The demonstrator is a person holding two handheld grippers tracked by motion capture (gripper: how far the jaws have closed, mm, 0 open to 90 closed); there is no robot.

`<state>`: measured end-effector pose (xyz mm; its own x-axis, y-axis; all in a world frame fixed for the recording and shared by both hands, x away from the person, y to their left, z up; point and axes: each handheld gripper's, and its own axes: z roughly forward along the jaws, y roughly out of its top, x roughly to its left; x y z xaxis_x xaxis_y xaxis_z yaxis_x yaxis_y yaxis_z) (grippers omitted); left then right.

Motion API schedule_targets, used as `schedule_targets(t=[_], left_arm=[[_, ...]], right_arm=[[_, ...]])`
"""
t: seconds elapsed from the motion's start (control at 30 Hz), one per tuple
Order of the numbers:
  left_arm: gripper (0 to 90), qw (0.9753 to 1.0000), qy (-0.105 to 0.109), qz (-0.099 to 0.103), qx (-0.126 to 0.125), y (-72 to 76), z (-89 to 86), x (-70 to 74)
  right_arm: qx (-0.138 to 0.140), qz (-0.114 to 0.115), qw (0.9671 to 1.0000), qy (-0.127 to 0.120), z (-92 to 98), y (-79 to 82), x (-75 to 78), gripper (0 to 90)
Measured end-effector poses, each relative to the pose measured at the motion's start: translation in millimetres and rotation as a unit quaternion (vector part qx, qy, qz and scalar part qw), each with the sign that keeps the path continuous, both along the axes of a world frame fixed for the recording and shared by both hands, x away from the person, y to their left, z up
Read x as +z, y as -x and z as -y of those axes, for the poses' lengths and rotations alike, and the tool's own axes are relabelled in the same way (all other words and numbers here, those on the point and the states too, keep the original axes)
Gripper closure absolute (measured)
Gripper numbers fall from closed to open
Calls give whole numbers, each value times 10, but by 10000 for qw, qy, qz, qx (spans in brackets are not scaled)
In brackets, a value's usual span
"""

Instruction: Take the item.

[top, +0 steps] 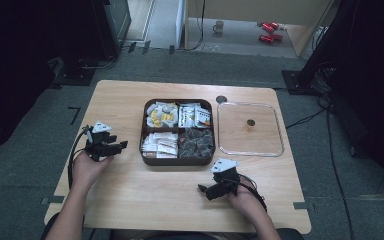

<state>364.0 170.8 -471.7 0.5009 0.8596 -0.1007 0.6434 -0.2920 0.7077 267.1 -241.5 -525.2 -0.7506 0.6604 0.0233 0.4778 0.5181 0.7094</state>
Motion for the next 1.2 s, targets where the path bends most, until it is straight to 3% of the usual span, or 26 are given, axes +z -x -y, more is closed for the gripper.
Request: schedule_targets(t=[0.53,0.77,1.2], left_arm=[[519,9986,326,118,-395,15,168,225],[542,9980,363,167,-500,13,221,280],[582,9944,207,270,-1001,-39,548,329]], right_arm=[[1,-2,10000,-1,-1,0,0,0],[2,0,10000,0,0,0,0,0],[2,10,10000,4,0,-1,0,0]])
